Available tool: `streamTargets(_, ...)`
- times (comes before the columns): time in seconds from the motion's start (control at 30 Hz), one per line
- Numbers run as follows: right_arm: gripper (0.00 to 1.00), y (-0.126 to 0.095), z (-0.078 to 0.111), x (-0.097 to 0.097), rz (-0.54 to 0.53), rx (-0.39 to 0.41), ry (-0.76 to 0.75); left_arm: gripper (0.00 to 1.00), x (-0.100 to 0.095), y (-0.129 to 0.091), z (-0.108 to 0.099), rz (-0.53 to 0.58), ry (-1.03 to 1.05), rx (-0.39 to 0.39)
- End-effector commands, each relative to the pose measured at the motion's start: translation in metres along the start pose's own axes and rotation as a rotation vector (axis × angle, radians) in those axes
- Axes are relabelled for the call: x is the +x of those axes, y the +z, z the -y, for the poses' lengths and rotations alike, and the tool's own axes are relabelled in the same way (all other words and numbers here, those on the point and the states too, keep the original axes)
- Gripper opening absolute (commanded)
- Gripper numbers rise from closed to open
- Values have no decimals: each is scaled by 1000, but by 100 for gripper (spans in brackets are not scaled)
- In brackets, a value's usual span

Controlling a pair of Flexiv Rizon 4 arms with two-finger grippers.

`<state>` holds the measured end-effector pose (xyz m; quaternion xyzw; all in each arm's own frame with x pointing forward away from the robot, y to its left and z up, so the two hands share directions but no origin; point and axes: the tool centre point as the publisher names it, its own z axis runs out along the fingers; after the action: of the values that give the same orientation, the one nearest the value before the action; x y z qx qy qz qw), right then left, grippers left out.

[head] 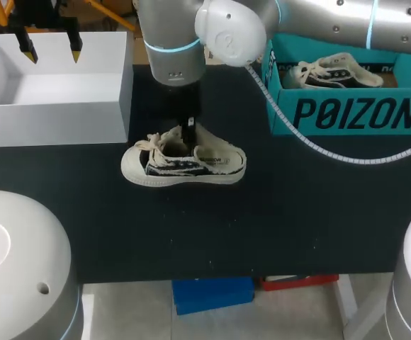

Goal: Take the shoe out of the shoebox, open the shoe tongue, remove and reinsert the insole, then place the shoe into the shoebox

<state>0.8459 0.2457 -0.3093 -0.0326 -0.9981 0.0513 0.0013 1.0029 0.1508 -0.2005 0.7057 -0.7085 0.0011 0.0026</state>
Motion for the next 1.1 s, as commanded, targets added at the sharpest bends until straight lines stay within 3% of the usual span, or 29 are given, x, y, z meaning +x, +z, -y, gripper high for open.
streamTargets(0.03, 0, 12, -4, 4, 25, 24, 33, 100, 1, 0, -1, 3, -3, -1)
streamTargets(0.57, 0, 71, 17, -3, -26, -1, -8, 100, 1, 0, -1, 3, -3, -1)
streamTargets(0.9, 0, 79, 25, -8, -72, 12, -32, 100, 1, 0, -1, 3, -3, -1)
streamTargets(0.93, 15, 79, 25, -9, -75, 12, -34, 100, 1, 0, -1, 3, -3, -1)
streamTargets(0.97, 44, 80, 25, -9, -78, 10, -40, 100, 1, 0, -1, 3, -3, -1)
streamTargets(1.0, 97, 80, 24, -9, -80, 11, -49, 100, 1, 0, -1, 3, -3, -1)
streamTargets(1.1, 100, 79, 22, -7, -82, 12, -51, 100, 1, 0, -1, 3, -3, -1)
